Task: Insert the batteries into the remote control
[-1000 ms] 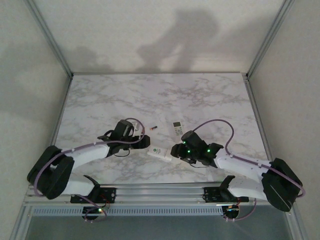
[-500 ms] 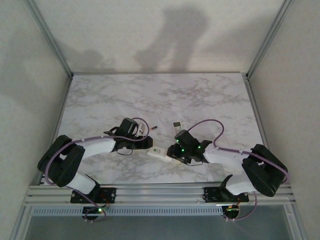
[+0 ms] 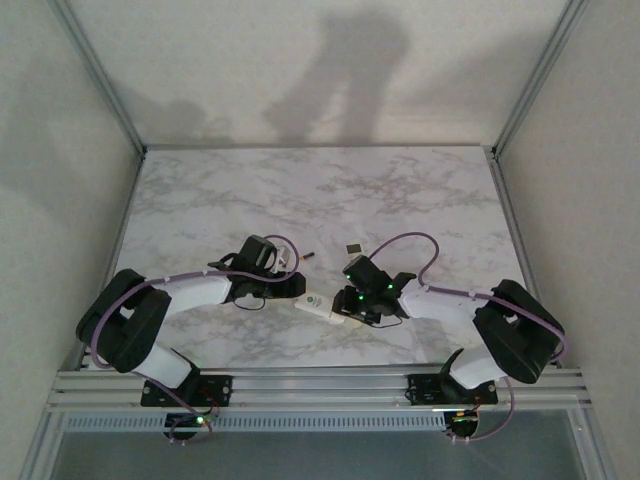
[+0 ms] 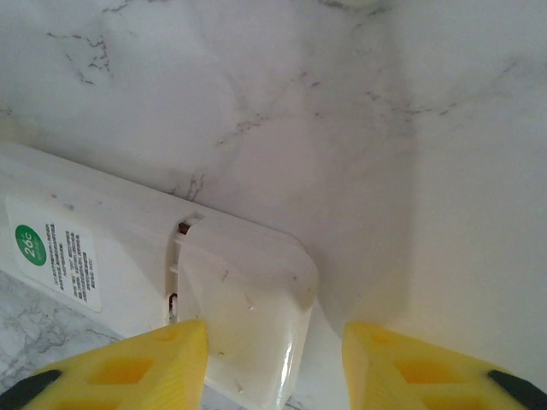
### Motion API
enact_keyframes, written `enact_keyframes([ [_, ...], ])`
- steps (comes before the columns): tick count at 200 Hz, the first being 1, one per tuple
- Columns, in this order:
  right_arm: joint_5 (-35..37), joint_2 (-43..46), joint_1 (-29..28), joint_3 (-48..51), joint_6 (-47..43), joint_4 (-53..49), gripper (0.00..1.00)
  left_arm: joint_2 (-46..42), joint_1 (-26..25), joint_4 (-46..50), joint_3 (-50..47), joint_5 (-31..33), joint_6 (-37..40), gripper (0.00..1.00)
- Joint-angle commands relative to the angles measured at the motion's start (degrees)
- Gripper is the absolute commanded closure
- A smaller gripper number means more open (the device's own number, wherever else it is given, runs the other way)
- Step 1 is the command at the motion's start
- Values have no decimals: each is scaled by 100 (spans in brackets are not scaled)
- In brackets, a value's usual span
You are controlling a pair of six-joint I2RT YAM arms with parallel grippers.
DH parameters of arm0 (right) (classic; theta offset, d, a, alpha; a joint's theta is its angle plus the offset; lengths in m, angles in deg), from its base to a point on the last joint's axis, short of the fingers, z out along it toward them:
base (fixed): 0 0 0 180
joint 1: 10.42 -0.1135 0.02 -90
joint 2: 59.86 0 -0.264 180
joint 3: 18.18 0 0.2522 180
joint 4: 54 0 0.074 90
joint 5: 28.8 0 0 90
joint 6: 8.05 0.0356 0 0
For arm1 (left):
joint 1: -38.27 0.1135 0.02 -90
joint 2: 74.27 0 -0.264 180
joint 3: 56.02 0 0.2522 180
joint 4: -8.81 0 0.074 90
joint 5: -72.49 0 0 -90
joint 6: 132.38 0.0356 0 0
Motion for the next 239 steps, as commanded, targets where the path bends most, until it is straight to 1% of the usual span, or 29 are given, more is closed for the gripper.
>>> enact_keyframes([
  [1,74,-134,-33,-77,-149,-430,54,192,-57,64,38,-121,77,28],
  [26,55,-150,-33,-108,-152,-386,52,220,-79,43,29,-180,88,28],
  [68,-117,-304,-36,-177,-61,-165,54,297,-96,23,29,-215,105,28],
  [112,-229,-329,-38,-117,147,188,61,386,-125,-64,20,-325,92,28],
  [159,-252,-379,-45,151,354,682,64,560,-160,-435,-88,-807,-57,29],
  [177,-259,-452,-54,233,399,848,66,569,-164,-502,-110,-825,-103,29],
  [188,-238,-493,-62,193,322,746,68,578,-163,-494,-103,-786,-98,29],
  [217,-129,-263,-94,98,137,549,67,587,-165,-475,-111,-718,-103,28],
  [239,59,-86,-89,13,9,255,60,569,-169,-454,-93,-693,-99,27],
])
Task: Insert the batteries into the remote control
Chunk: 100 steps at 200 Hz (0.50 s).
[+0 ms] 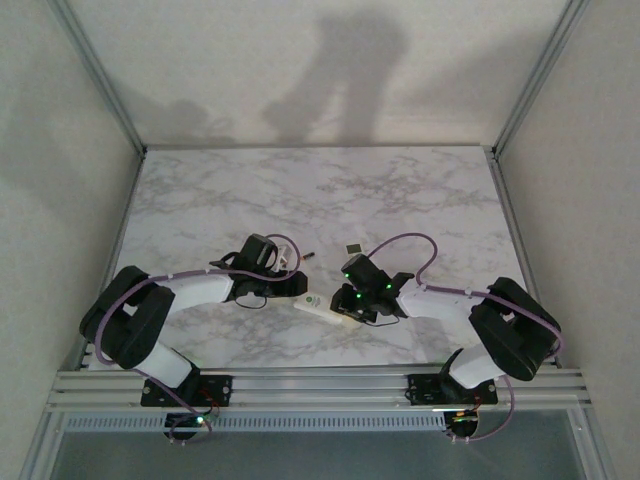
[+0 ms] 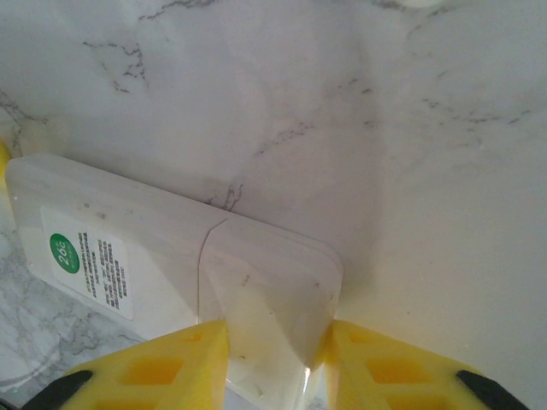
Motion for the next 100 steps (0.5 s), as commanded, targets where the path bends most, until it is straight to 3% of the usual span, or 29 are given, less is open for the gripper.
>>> enact_keyframes([
  [1,237,28,-82,-14,-182,-151,60,402,-165,-276,-142,-518,-86,28],
  [100,118,348,-82,-120,-443,-438,55,404,-164,-217,-89,-420,-50,26],
])
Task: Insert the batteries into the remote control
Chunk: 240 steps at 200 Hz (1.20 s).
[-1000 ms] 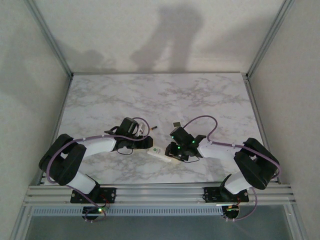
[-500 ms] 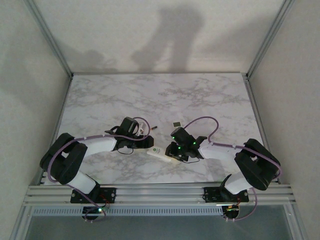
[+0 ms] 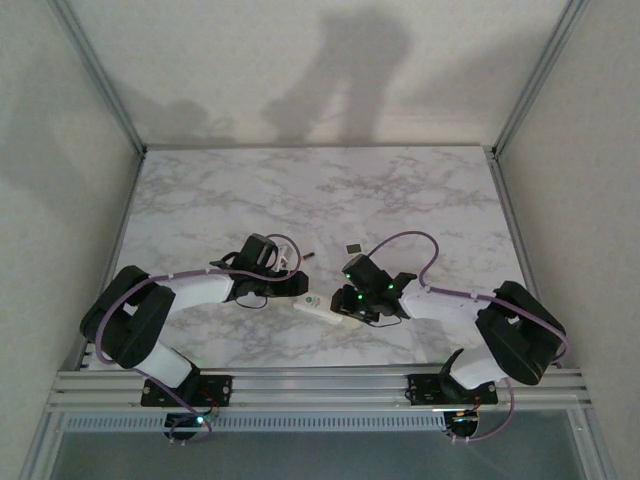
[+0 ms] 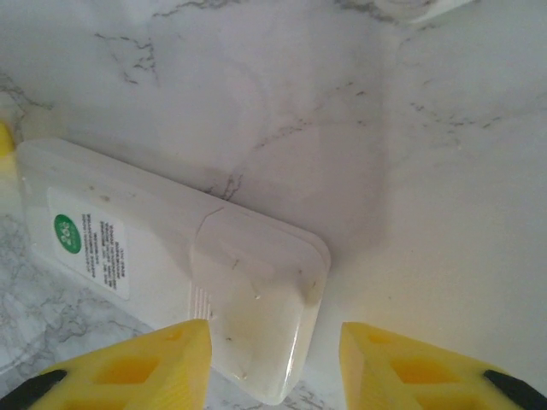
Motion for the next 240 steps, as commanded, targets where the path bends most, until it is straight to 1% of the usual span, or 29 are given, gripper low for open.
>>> enact_keyframes([
  [1,-13,110,-54,-106,-121,-168,56,399,-164,-171,-89,-377,-51,26],
  [67,-50,69,-53,-77,-78,-112,66,407,-168,-176,-98,-382,-51,26],
  [113,-104,-86,-50,-95,-56,1,71,474,-196,-175,-139,-492,-35,27],
  [142,-103,-193,-54,-82,-8,14,75,484,-226,-208,-294,-622,-24,32],
  [165,-118,-333,-54,-85,25,-14,78,508,-232,-243,-378,-703,-21,40],
  [202,-189,-469,-61,-89,63,13,79,654,-284,-320,-394,-859,-28,55],
  [240,-268,-765,-78,-140,124,-98,79,866,-415,-351,-369,-1022,35,59],
])
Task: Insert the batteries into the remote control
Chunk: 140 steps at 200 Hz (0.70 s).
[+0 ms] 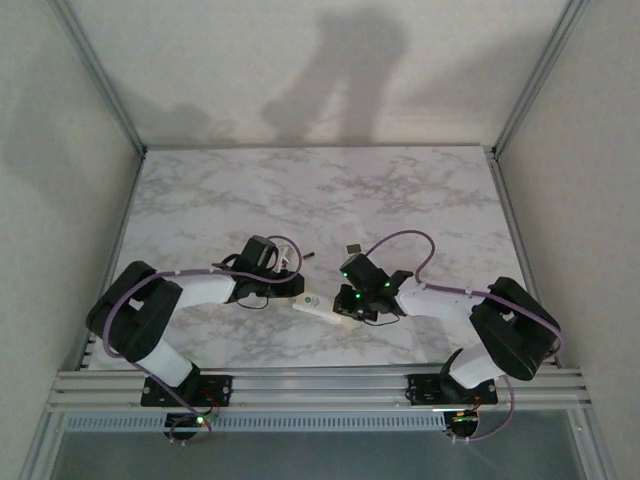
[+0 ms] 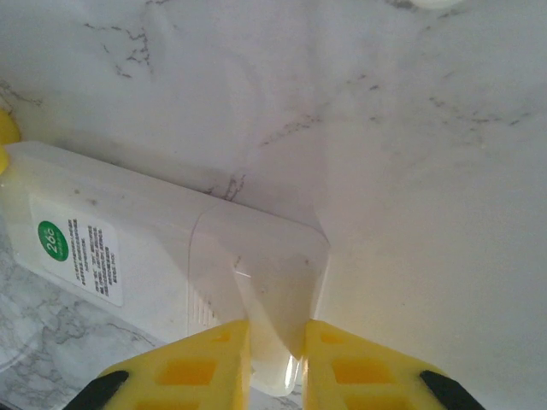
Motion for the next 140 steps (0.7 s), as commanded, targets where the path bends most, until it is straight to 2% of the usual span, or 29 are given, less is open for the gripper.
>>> enact_keyframes([
  [1,-151,-474,-77,48,86,-11,80,587,-415,186,-228,-893,5,59],
  [61,-499,-930,-271,69,299,802,80,802,-532,14,-238,-888,-68,62],
  [91,17,-337,-280,6,113,515,78,616,-527,6,-220,-590,-133,59],
  [112,693,230,-280,-191,-265,-332,70,484,-530,48,-112,-287,-167,55],
  [140,1344,965,-272,-353,-811,-1135,54,230,-532,246,56,290,-178,49],
])
